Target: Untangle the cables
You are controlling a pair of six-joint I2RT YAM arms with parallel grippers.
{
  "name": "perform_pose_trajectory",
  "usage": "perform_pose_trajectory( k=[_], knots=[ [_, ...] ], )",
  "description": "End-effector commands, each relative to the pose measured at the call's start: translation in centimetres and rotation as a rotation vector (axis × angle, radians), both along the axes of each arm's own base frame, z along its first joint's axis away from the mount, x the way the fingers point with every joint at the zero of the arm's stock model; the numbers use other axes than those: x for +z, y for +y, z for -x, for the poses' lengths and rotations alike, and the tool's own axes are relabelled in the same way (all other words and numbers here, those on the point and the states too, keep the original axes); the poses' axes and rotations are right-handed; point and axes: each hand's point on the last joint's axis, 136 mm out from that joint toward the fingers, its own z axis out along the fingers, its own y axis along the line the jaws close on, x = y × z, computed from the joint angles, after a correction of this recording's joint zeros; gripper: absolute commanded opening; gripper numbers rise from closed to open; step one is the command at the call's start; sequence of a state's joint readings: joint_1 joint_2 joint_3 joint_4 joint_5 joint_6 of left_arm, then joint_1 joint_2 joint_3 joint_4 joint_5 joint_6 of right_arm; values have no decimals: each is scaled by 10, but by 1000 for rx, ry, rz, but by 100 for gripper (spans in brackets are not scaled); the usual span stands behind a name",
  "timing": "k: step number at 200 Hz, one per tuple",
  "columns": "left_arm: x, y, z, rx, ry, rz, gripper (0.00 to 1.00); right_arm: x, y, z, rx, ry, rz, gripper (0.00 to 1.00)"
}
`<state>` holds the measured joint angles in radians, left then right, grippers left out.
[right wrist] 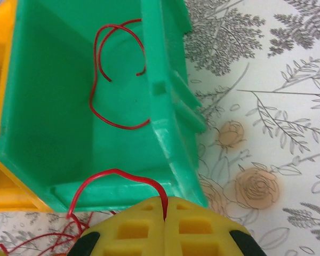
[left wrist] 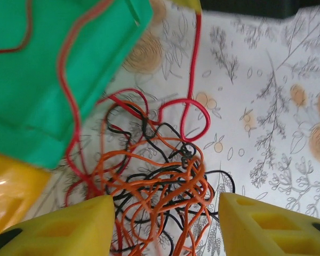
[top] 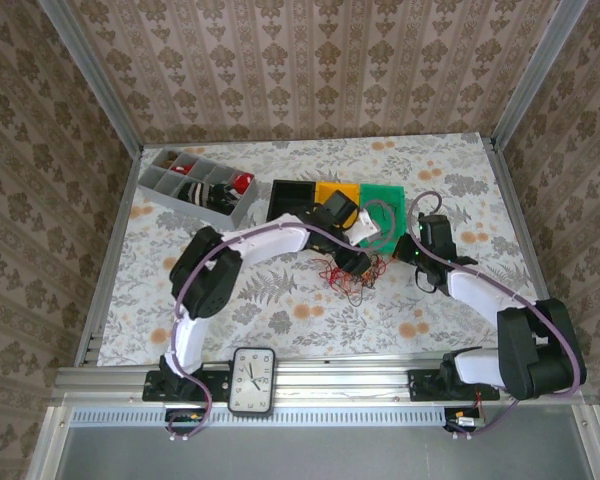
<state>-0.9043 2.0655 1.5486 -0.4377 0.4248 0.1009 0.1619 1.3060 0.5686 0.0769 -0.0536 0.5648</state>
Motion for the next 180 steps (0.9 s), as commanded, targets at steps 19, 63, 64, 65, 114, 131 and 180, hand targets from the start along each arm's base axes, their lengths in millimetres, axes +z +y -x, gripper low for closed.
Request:
perform_pose_trajectory(
  k=[19, 63, 64, 65, 114, 131, 180],
  knots=[
    [-18, -2, 1, -33, 41, -82, 51, 6, 4, -14, -34, 14, -59, 0],
    [-38, -2, 0, -29, 52, -113, 34, 14, 7, -20, -49, -6, -108, 0],
    [-38, -1, -1, -27, 52, -113, 33, 14, 6, -20, -49, -6, -109, 0],
    [-38, -1, -1, -28, 52, -115, 32, 14, 6, -20, -50, -6, -110, 0],
    [-48, 18, -10, 44, 24, -140, 0, 17, -10, -15, -117, -4, -98, 0],
    [-50, 37, -11, 98, 29, -140, 0, 18, -22, -10, -165, -7, -79, 0],
    [-58, 105, -20, 290, 43, -171, 0, 5, -67, 14, -349, 35, -3, 0]
  ],
)
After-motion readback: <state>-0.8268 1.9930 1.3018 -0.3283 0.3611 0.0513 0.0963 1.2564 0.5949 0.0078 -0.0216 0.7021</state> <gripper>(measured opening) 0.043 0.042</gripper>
